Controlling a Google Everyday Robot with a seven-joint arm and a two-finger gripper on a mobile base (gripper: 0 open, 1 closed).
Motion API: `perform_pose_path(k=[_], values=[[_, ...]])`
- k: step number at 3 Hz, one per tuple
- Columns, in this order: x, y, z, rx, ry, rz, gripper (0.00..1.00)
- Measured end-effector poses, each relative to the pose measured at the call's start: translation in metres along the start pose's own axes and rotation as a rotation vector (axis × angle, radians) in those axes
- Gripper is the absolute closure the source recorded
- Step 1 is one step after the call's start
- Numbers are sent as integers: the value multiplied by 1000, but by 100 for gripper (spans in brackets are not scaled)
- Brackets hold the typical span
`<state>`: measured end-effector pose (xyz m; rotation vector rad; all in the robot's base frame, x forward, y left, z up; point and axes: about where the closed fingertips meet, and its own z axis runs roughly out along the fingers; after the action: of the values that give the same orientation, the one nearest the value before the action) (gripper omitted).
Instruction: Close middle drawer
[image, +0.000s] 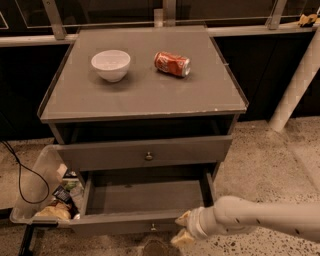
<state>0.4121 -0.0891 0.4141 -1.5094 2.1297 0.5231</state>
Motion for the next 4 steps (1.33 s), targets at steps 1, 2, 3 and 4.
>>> perform_pose_path(k=[1,2,3,4], values=[[-22,-53,-2,59,-4,-50,65],[-34,-104,-5,123,2,-62,88],[-36,-128,-5,152,8,-64,100],[-19,-178,16,184,17,-46,100]])
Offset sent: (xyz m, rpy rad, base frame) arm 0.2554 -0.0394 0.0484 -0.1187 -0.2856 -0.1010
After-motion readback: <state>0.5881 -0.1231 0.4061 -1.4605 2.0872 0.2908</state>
